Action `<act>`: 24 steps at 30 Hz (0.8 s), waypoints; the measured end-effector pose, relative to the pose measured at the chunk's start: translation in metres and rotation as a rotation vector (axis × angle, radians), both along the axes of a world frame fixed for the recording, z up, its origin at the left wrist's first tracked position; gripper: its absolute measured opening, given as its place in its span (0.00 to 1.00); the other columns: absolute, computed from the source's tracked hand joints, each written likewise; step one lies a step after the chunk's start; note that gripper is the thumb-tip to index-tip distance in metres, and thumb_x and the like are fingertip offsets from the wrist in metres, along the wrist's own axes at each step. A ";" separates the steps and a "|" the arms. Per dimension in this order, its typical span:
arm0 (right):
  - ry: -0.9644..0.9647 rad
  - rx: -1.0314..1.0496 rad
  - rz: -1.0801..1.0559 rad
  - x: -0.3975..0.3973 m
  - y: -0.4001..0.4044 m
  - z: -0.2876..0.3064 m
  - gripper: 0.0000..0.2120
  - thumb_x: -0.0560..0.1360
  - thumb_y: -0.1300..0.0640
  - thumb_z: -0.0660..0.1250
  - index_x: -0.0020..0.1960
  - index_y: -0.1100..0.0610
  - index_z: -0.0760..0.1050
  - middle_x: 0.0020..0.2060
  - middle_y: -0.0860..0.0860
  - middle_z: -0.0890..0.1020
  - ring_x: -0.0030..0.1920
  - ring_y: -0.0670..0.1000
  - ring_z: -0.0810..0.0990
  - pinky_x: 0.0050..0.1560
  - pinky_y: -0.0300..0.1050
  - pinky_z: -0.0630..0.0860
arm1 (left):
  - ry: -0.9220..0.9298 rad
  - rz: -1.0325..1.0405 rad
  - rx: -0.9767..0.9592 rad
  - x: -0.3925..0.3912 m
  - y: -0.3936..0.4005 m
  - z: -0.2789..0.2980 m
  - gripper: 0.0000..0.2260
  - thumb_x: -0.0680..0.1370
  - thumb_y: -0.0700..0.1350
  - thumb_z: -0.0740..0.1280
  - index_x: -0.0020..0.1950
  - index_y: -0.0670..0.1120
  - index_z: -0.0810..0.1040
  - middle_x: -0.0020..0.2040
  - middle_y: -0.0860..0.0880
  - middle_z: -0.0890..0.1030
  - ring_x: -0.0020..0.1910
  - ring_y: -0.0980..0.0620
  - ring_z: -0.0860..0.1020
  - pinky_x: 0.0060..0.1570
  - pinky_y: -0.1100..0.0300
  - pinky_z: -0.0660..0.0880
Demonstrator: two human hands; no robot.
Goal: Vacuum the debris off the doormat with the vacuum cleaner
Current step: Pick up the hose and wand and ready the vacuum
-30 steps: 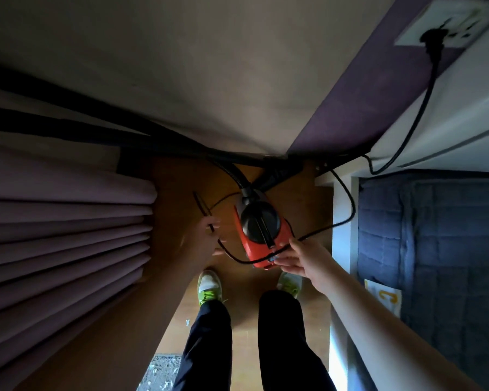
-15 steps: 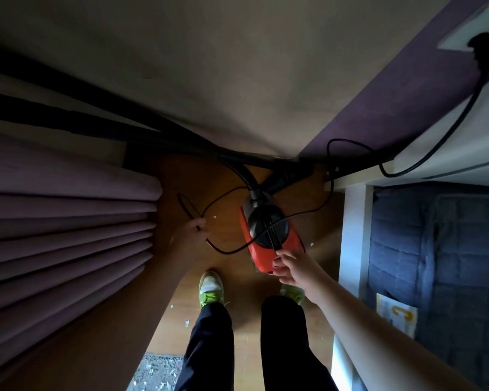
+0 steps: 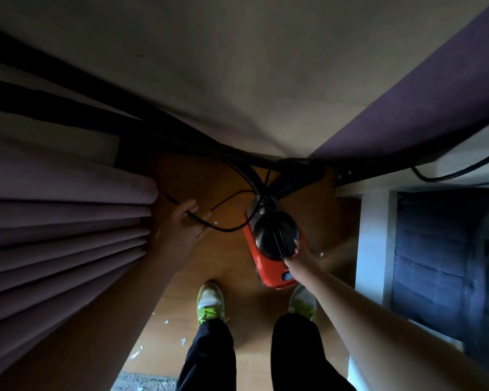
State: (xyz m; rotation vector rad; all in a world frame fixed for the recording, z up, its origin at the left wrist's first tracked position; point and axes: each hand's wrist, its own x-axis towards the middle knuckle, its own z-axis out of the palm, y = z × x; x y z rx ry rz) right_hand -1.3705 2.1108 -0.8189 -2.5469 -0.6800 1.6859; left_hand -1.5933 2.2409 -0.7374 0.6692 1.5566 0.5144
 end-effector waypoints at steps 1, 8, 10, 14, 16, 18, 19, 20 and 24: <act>-0.047 0.002 0.017 -0.001 0.007 -0.013 0.25 0.79 0.56 0.60 0.74 0.52 0.61 0.55 0.55 0.80 0.41 0.53 0.79 0.40 0.49 0.77 | 0.158 -0.122 0.089 -0.004 0.003 -0.005 0.21 0.70 0.40 0.75 0.62 0.48 0.77 0.62 0.47 0.78 0.58 0.48 0.80 0.56 0.50 0.78; -0.068 -0.078 0.039 -0.014 0.016 -0.067 0.30 0.80 0.49 0.62 0.76 0.56 0.55 0.61 0.61 0.77 0.33 0.51 0.72 0.31 0.43 0.68 | 0.370 -0.267 0.163 -0.005 0.022 -0.019 0.13 0.81 0.51 0.65 0.42 0.45 0.78 0.37 0.43 0.82 0.34 0.47 0.83 0.41 0.49 0.82; -0.105 -0.053 0.135 -0.013 0.011 -0.078 0.27 0.81 0.45 0.58 0.74 0.59 0.60 0.62 0.61 0.77 0.41 0.56 0.78 0.34 0.46 0.72 | 0.388 -0.286 0.139 -0.003 0.027 -0.019 0.17 0.82 0.55 0.60 0.42 0.45 0.78 0.37 0.43 0.82 0.32 0.48 0.82 0.38 0.51 0.81; -0.082 -0.070 0.251 -0.023 0.005 -0.078 0.22 0.84 0.57 0.49 0.78 0.58 0.55 0.71 0.67 0.64 0.63 0.62 0.75 0.56 0.48 0.74 | 0.442 -0.348 0.183 0.000 0.031 -0.011 0.20 0.82 0.58 0.58 0.44 0.44 0.79 0.36 0.45 0.82 0.33 0.48 0.82 0.37 0.54 0.81; -0.057 -0.061 0.300 -0.035 -0.002 -0.067 0.23 0.84 0.60 0.45 0.79 0.58 0.53 0.73 0.68 0.59 0.68 0.64 0.70 0.64 0.50 0.70 | 0.413 -0.336 0.189 0.002 0.032 -0.005 0.18 0.82 0.57 0.59 0.44 0.45 0.78 0.37 0.45 0.82 0.34 0.49 0.82 0.39 0.54 0.80; -0.001 -0.063 0.252 -0.045 -0.011 -0.062 0.22 0.84 0.58 0.50 0.77 0.64 0.56 0.64 0.67 0.67 0.66 0.63 0.72 0.63 0.49 0.70 | 0.416 -0.354 0.229 0.002 0.033 0.000 0.16 0.83 0.55 0.59 0.46 0.46 0.78 0.40 0.47 0.83 0.37 0.50 0.82 0.42 0.55 0.80; 0.014 -0.037 0.197 -0.051 -0.016 -0.058 0.22 0.84 0.55 0.53 0.73 0.67 0.59 0.57 0.62 0.70 0.64 0.62 0.74 0.61 0.49 0.71 | 0.417 -0.363 0.246 0.001 0.033 0.002 0.14 0.83 0.54 0.58 0.49 0.46 0.78 0.42 0.47 0.83 0.38 0.51 0.82 0.43 0.56 0.80; 0.030 -0.015 0.126 -0.057 -0.022 -0.058 0.21 0.83 0.54 0.56 0.71 0.66 0.62 0.52 0.57 0.70 0.62 0.61 0.75 0.58 0.48 0.71 | 0.408 -0.364 0.260 0.000 0.034 0.003 0.13 0.84 0.52 0.58 0.52 0.46 0.78 0.45 0.47 0.83 0.39 0.53 0.82 0.43 0.58 0.79; 0.108 -0.013 0.098 -0.085 -0.035 -0.049 0.21 0.82 0.51 0.58 0.69 0.63 0.65 0.52 0.56 0.72 0.62 0.60 0.75 0.60 0.48 0.71 | 0.285 -0.303 0.266 -0.007 0.035 0.004 0.09 0.84 0.43 0.59 0.62 0.48 0.74 0.55 0.49 0.80 0.45 0.58 0.81 0.44 0.64 0.78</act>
